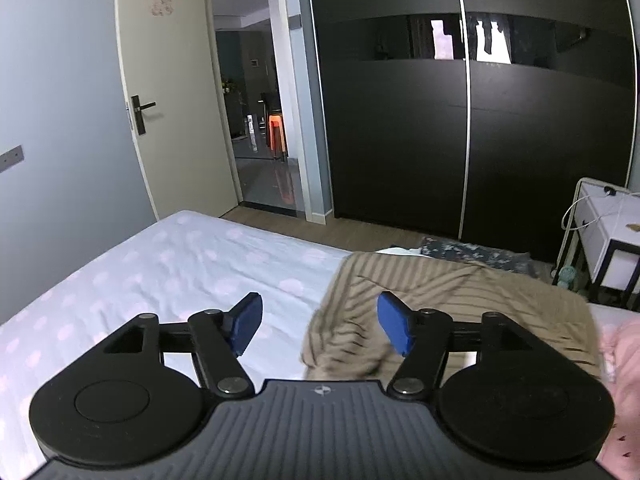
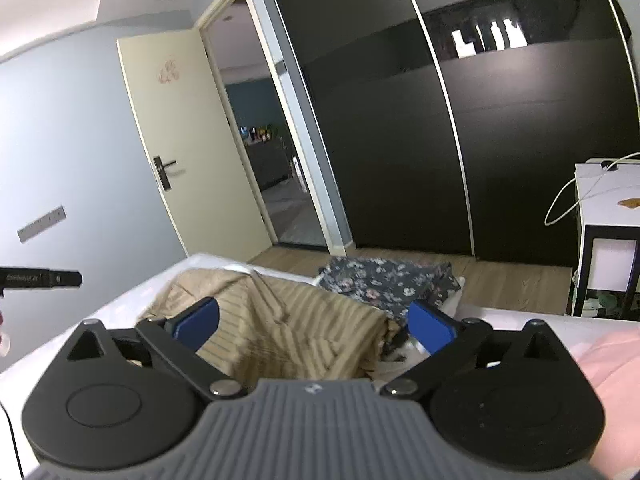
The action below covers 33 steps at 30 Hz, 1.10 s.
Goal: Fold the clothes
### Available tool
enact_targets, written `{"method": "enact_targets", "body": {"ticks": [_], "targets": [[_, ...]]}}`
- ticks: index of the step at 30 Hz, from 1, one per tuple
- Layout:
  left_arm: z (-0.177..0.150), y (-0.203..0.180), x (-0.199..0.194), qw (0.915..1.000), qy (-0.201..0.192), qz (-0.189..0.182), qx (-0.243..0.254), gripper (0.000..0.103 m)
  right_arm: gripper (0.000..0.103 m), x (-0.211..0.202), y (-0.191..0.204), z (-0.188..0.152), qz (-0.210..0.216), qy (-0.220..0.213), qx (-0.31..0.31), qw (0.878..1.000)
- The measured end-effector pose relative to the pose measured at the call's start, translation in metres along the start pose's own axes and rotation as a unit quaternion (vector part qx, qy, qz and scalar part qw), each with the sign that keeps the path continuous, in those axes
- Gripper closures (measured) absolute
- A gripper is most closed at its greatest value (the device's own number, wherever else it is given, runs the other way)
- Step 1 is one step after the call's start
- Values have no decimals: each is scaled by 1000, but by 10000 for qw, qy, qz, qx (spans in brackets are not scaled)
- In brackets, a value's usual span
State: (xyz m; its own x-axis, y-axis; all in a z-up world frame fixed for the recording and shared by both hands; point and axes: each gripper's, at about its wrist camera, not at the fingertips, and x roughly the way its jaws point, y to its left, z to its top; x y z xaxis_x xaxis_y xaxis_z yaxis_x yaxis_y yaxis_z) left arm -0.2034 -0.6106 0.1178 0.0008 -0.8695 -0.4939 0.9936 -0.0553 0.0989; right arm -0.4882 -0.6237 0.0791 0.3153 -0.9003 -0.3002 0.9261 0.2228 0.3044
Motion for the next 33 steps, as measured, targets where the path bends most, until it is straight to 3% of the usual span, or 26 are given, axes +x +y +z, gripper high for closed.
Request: {"method": "enact_targets", "body": {"ticks": [3, 4, 7, 9, 12, 16, 20, 22, 25, 33], "targets": [[-8, -13, -21, 10000, -28, 35, -42, 36, 1, -13, 18, 3, -67, -19, -128, 9999], [-12, -18, -28, 10000, -88, 41, 20, 27, 1, -19, 24, 4, -85, -63, -159, 9998], [-25, -36, -45, 9990, -292, 138, 298, 27, 1, -36, 39, 5, -92, -267, -196, 9994], [-32, -50, -55, 9982, -341, 335, 357, 26, 1, -48, 45, 6, 131, -319, -260, 9991], [-43, -68, -74, 9976, -361, 533, 263, 26, 1, -64, 55, 7, 436, -337, -396, 9977], [-54, -83, -95, 9980, -505, 386, 40, 26, 1, -82, 66, 6, 478, -261, -685, 9962], [-61, -90, -106, 9975, -505, 479, -153, 26, 1, -101, 57, 0, 945, -336, -551, 9934], [-66, -89, -109, 9971, -479, 496, -321, 26, 1, -99, 57, -2, 1036, -56, -512, 9933], [-76, -89, -113, 9968, -419, 416, -542, 26, 1, -89, 53, -10, 746, 360, -389, 9958], [-91, -89, -110, 9951, -262, 503, -814, 26, 1, -63, 53, -26, 576, 866, -289, 9942]]}}
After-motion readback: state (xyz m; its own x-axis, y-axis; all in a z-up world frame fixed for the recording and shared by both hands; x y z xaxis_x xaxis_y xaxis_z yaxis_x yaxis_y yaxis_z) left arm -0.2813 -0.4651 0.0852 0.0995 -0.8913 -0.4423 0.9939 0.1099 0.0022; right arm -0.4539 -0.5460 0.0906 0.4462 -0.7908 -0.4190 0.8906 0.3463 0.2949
